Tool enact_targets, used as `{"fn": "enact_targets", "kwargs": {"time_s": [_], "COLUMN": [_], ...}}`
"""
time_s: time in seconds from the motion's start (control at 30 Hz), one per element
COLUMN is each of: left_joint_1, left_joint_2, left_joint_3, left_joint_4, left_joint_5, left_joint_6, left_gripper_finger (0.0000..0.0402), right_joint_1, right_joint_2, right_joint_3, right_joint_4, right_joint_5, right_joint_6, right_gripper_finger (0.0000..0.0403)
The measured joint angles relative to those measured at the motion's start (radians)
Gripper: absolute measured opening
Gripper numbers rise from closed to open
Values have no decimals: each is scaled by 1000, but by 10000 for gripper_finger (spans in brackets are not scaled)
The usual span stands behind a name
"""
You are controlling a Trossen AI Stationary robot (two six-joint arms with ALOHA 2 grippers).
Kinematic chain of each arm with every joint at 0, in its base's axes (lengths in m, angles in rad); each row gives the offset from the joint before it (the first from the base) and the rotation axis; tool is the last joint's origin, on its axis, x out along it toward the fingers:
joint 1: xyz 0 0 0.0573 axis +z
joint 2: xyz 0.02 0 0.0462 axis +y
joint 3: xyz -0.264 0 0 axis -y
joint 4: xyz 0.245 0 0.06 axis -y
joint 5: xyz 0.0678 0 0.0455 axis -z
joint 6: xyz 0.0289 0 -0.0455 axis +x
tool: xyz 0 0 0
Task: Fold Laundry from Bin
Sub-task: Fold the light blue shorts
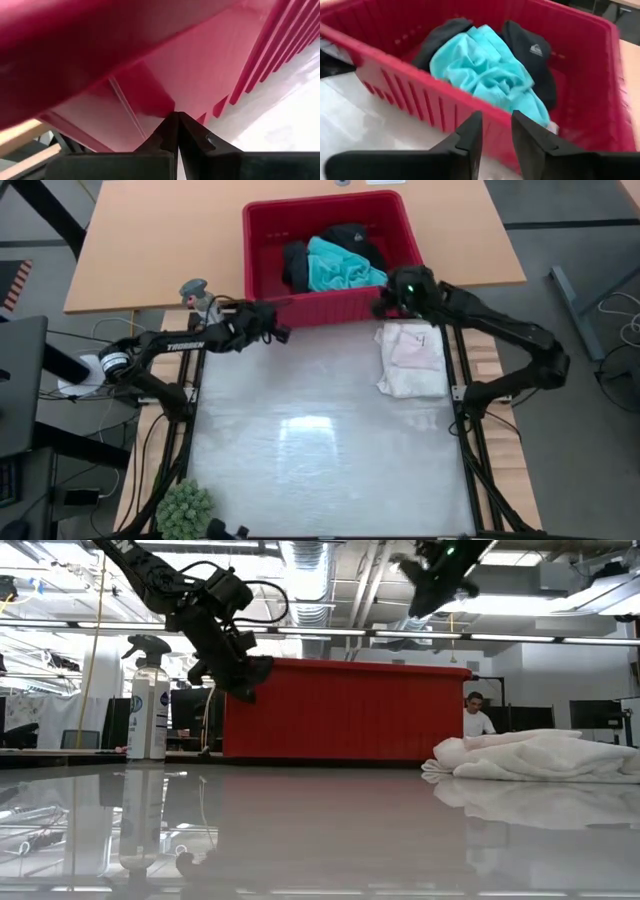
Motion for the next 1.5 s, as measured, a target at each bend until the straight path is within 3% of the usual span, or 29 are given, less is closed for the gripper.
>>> {"fn": "enact_targets", "kwargs": {"time_s": [0.23,0.37,0.43,0.57,0.67,0.77,0.87,1.03,1.13,1.23,1.4,1.5], "left_joint_1": [123,187,200,167,131,104,83,80,80,79,80,80], "left_joint_2": [0,2,-2,-21,-44,-79,-99,-106,-104,-105,-96,-97], "left_joint_3": [0,0,0,0,0,0,0,0,49,165,359,416], "left_joint_4": [30,52,45,91,199,363,522,694,705,575,228,121], "left_joint_5": [60,160,287,647,768,740,680,658,723,767,664,602], "left_joint_6": [56,49,-29,-193,-309,-399,-389,-399,-410,-332,-154,-94], "left_gripper_finger": [0,0,0,0,0,0,2,35,70,103,140,148], "right_joint_1": [-118,-159,-176,-220,-287,-362,-426,-472,-485,-498,-494,-465], "right_joint_2": [158,220,238,284,354,456,594,840,848,823,823,841], "right_joint_3": [0,0,16,93,208,401,634,987,954,933,934,932], "right_joint_4": [276,315,290,261,256,188,40,-255,-256,-250,-263,-252], "right_joint_5": [-132,-159,-207,-233,-268,-349,-427,-505,-569,-608,-652,-677], "right_joint_6": [-18,-17,-27,-96,-142,-148,-148,-161,-182,-189,-242,-244], "right_gripper_finger": [164,169,171,179,199,232,262,280,281,281,281,281]}}
